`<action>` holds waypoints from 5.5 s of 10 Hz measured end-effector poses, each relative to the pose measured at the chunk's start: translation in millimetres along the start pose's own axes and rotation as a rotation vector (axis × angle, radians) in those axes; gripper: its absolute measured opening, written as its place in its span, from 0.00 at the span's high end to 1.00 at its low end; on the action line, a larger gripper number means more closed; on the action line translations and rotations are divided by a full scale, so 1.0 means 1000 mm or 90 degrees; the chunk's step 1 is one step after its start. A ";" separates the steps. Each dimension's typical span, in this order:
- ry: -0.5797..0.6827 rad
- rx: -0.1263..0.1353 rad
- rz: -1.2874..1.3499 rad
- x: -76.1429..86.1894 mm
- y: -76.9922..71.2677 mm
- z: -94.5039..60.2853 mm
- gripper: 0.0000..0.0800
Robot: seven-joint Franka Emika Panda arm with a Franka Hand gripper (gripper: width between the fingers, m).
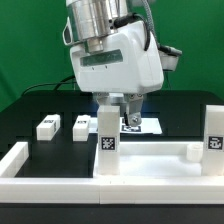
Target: Assemble desk
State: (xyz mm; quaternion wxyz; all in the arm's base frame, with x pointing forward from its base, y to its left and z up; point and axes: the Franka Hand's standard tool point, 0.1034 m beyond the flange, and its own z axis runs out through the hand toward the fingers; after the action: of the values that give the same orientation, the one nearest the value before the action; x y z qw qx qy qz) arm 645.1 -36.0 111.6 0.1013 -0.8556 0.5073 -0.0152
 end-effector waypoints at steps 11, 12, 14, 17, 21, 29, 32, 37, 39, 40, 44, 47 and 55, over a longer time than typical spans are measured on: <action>0.002 -0.054 -0.629 -0.002 0.006 0.008 0.19; 0.001 -0.060 -0.694 0.000 0.007 0.007 0.19; 0.001 -0.092 -0.894 -0.004 0.005 0.005 0.19; 0.005 -0.089 -0.897 0.008 0.011 -0.003 0.19; 0.013 -0.084 -0.770 0.008 0.011 -0.002 0.64; 0.041 -0.080 -0.149 0.014 0.016 -0.005 0.64; 0.047 -0.073 -0.028 0.015 0.017 -0.004 0.64; 0.036 -0.053 0.284 0.014 0.019 -0.003 0.64; 0.016 -0.024 0.484 0.011 0.018 -0.003 0.64; 0.017 -0.022 0.508 0.010 0.017 -0.003 0.64; 0.024 -0.023 0.573 0.009 0.016 -0.003 0.54; 0.024 -0.024 0.558 0.009 0.016 -0.002 0.21; 0.010 0.020 0.530 -0.007 -0.016 -0.044 0.19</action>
Offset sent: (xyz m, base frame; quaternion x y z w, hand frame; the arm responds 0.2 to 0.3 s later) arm 0.0000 0.0000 0.0000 0.0000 0.0000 -0.1296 0.9916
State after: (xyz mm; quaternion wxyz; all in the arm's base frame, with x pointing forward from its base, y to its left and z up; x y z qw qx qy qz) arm 649.2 -29.4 158.7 0.1080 -0.5754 0.8106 0.0125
